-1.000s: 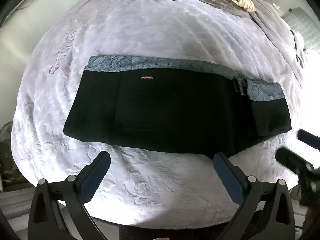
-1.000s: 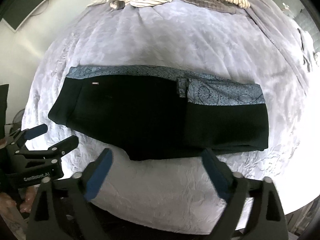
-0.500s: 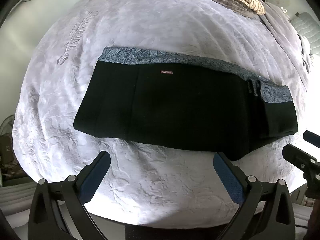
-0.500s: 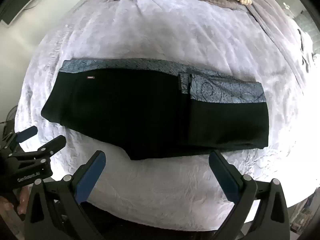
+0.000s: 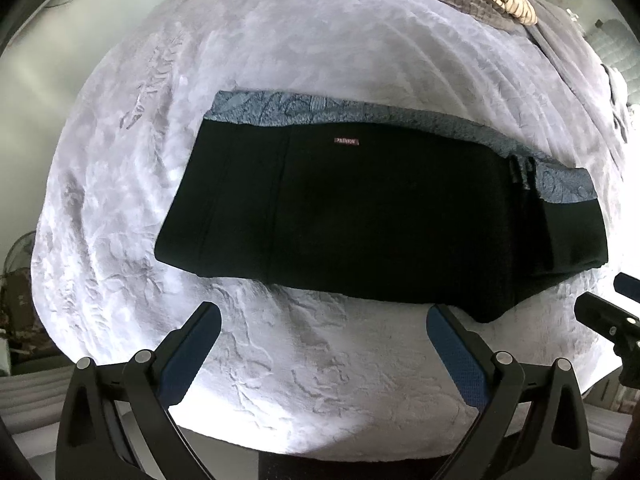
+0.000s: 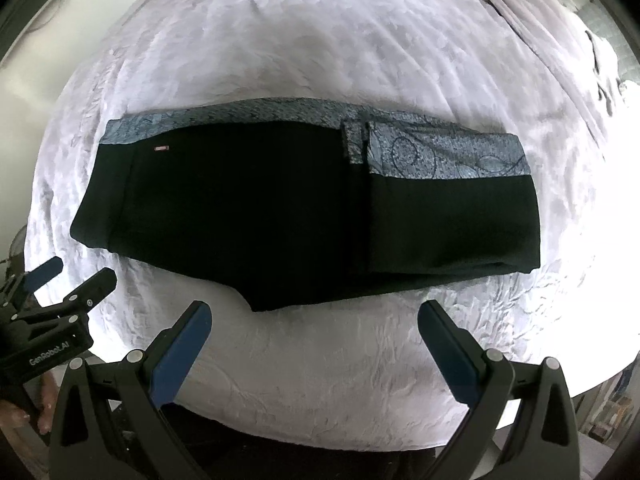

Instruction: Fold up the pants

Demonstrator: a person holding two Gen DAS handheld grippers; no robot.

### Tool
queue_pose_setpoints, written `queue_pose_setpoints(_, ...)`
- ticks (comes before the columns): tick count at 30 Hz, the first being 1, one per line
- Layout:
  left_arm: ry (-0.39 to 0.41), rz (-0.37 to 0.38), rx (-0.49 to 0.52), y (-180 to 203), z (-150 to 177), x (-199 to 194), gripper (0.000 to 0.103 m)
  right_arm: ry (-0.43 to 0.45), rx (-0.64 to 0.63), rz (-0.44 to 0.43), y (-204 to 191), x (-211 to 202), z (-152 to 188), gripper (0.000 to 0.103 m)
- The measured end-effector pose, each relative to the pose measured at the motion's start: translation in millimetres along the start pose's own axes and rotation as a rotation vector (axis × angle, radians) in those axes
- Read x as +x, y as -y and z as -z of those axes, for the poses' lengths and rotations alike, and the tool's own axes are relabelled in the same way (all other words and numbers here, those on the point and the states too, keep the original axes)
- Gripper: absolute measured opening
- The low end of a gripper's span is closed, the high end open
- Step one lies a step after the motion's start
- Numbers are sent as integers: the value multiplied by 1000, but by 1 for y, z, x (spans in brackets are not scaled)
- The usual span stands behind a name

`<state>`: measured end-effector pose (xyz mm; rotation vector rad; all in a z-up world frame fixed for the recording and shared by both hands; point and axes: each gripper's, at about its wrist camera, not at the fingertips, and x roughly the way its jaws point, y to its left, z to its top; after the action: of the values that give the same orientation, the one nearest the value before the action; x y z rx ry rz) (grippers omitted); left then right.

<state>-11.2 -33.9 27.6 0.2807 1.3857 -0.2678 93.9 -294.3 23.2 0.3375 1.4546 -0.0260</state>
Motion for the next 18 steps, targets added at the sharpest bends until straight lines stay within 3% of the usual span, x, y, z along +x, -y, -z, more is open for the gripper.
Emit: queue_pose_setpoints(18,-60,6,-38,-7,10,20,103,-69,29,-8,4,21,10,103)
